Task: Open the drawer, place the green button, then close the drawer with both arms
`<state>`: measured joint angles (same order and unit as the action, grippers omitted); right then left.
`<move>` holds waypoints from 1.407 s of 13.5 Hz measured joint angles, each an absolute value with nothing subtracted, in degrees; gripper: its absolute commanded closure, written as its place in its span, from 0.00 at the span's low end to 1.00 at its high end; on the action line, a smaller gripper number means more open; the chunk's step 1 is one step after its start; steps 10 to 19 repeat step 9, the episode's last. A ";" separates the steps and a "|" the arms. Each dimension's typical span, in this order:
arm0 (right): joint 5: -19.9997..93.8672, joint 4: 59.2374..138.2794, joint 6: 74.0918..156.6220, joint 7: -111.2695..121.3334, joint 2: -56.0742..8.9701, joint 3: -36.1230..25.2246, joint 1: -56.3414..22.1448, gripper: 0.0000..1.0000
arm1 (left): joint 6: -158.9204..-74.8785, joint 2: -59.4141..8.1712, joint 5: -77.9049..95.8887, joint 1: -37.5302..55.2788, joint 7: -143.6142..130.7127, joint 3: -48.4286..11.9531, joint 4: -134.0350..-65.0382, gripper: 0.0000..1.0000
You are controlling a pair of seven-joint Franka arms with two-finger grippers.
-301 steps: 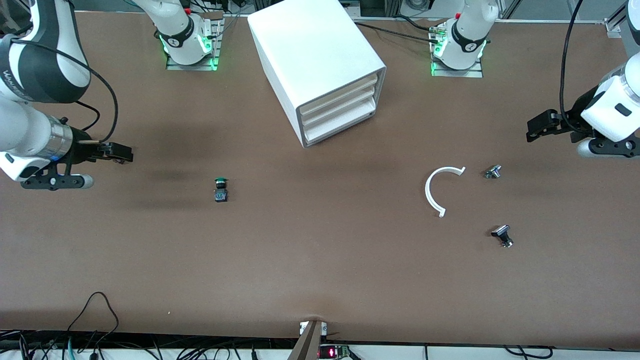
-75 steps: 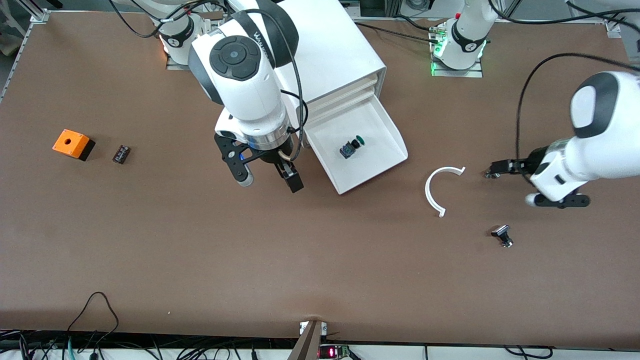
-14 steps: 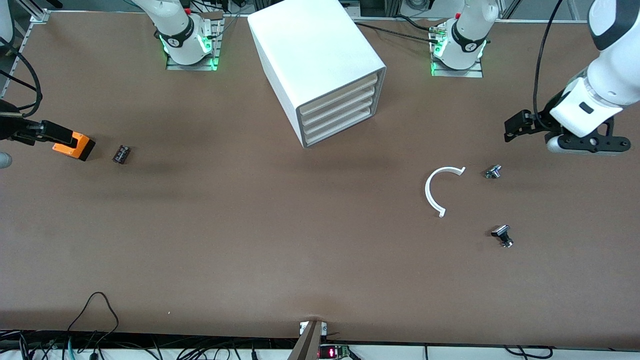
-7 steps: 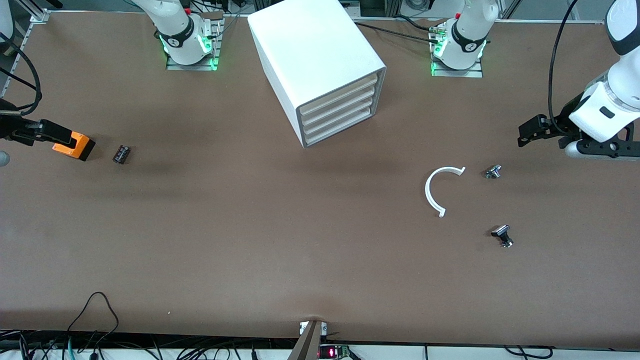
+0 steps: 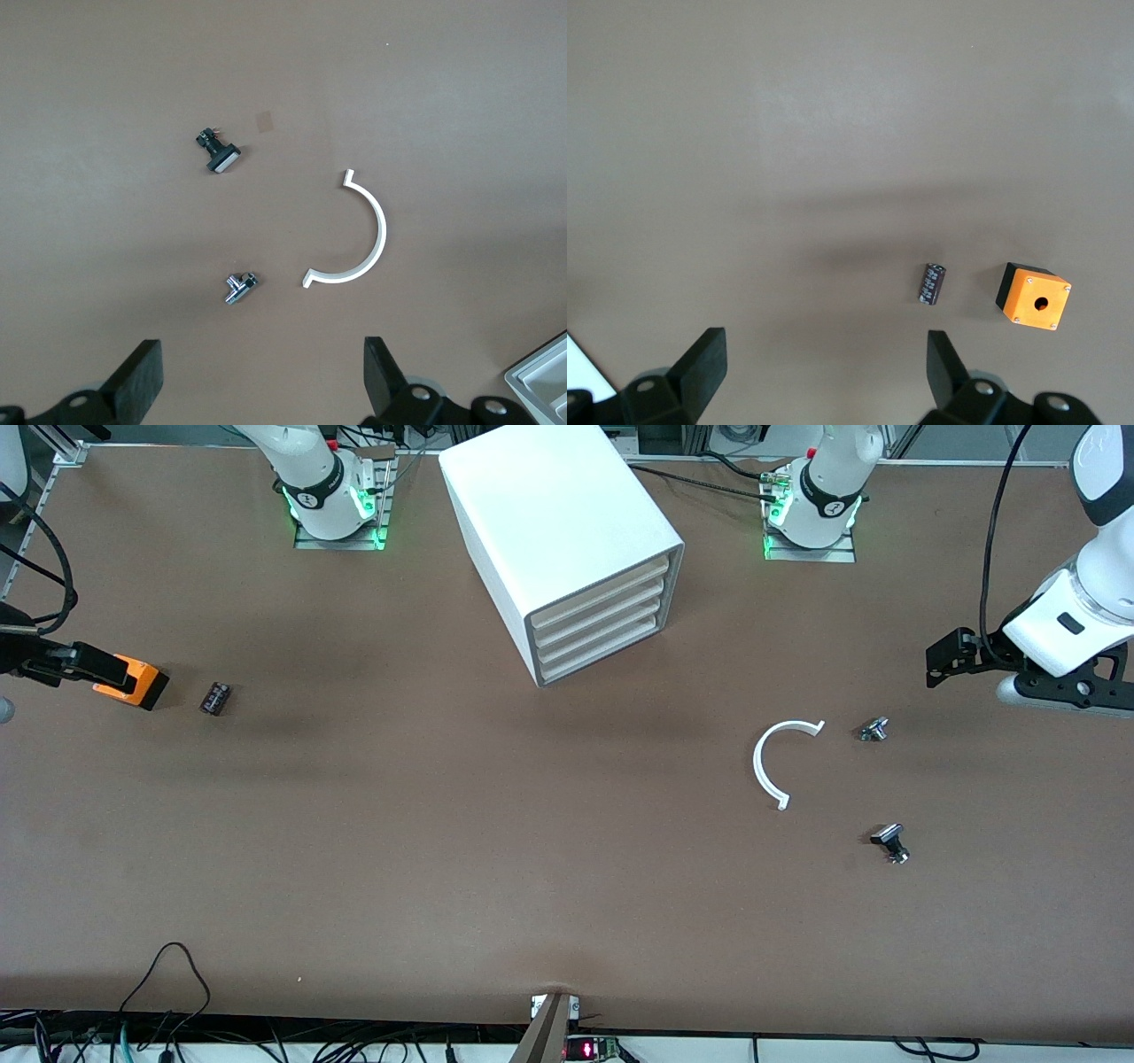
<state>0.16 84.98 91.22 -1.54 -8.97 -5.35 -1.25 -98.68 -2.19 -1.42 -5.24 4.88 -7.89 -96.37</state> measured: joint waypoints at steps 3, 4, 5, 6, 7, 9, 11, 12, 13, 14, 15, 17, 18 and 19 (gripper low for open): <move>0.16 84.97 91.22 1.49 -8.97 -5.34 -1.25 0.00 | -98.68 -2.26 -1.42 -5.17 4.91 -8.05 -95.55 0.00; 0.16 84.97 91.23 1.92 -8.97 -5.34 -1.26 0.00 | -98.68 -2.35 -1.42 -5.18 4.91 -8.05 -95.42 0.00; 0.16 84.97 91.23 1.96 -8.97 -5.34 -1.25 0.00 | -98.68 -2.54 -1.42 -5.21 4.91 -8.05 -95.36 0.00; 0.16 84.96 91.23 1.96 -8.97 -5.34 -1.25 0.00 | -98.68 -2.80 -1.42 -5.22 4.91 -8.05 -95.33 0.00; 0.16 84.96 91.23 1.96 -8.97 -5.34 -1.25 0.00 | -98.68 -2.99 -1.42 -5.22 4.91 -8.05 -95.33 0.00; 0.16 84.96 91.31 1.96 -8.97 -5.34 -1.25 0.00 | -98.68 -3.16 -1.42 -5.22 4.91 -8.05 -95.29 0.00; 0.16 84.96 91.31 1.96 -8.97 -5.34 -1.25 0.00 | -98.68 -3.16 -1.42 -5.22 4.91 -8.05 -95.29 0.00; 0.16 84.96 91.31 1.96 -8.97 -5.34 -1.25 0.00 | -98.68 -3.16 -1.42 -5.22 4.91 -8.05 -95.29 0.00; 0.16 84.96 91.31 1.96 -8.97 -5.34 -1.25 0.00 | -98.68 -3.16 -1.42 -5.22 4.91 -8.05 -95.29 0.00; 0.16 84.96 91.31 1.96 -8.97 -5.34 -1.25 0.00 | -98.68 -3.16 -1.42 -5.22 4.91 -8.05 -95.29 0.00; 0.16 84.96 91.31 1.96 -8.97 -5.34 -1.25 0.00 | -98.68 -3.16 -1.42 -5.22 4.91 -8.05 -95.29 0.00; 0.16 84.96 91.31 1.96 -8.97 -5.34 -1.25 0.00 | -98.68 -3.16 -1.42 -5.22 4.91 -8.05 -95.29 0.00; 0.16 84.96 91.31 1.96 -8.97 -5.34 -1.25 0.00 | -98.68 -3.16 -1.42 -5.22 4.91 -8.05 -95.29 0.00; 0.16 84.96 91.31 1.96 -8.97 -5.34 -1.25 0.00 | -98.68 -3.16 -1.42 -5.22 4.91 -8.05 -95.29 0.00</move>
